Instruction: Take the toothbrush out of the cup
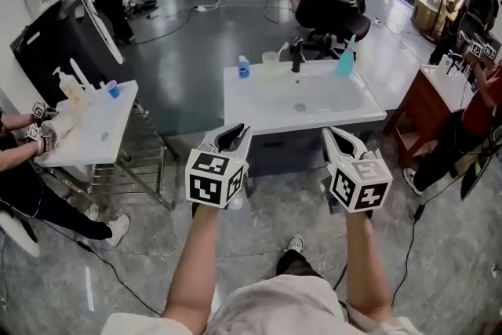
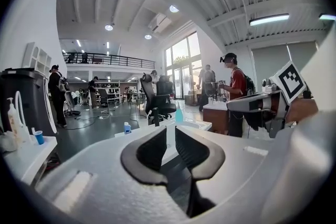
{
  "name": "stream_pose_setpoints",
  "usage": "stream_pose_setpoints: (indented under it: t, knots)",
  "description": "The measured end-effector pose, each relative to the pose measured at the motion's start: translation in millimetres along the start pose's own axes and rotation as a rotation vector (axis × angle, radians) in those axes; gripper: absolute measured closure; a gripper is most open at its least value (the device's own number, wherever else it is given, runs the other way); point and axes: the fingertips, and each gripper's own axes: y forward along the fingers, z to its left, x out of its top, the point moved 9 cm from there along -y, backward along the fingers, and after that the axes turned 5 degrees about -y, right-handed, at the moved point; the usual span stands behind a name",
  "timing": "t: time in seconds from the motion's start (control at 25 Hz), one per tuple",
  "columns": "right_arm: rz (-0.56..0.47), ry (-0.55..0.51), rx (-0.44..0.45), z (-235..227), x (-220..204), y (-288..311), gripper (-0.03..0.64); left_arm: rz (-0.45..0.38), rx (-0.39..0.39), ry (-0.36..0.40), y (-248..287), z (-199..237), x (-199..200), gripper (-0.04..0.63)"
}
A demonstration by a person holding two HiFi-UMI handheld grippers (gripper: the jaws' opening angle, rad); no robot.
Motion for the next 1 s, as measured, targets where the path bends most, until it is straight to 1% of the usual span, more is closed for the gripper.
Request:
stream_pose_setpoints:
  t: [0.32,0.4,0.48,0.64,0.8,0.92,1.0]
  knots:
    - [-0.007,0.013,0.033,-36,-5,44,0.614,0.006,0.022,0.002,49,11,3,0.515]
    - [-0.007,0.014,0.044,-49,-3,58,0.614,0.012,0.027,0.001,66,13,5,0.514]
    - [-0.006,0.017,0.051,-64,-1,70,0.614,0.022,0.032,0.002,84,15,9,0.495]
    - [-0.005,0.019,0.059,-92,6,92,0.614,0.025,0.044,0.0,116,17,20,0.491]
    - [-0.004,0.026,0.071,-120,9,111,0.614,0.046,0.05,-0.017,148,20,23,0.443]
    - [0.0,0.033,0.081,-137,8,125,0.615,0.055,0.064,-0.021,166,22,25,0.44]
    - [0.006,0.036,0.092,-146,7,133,0.614,0.055,0.074,-0.027,175,24,26,0.421]
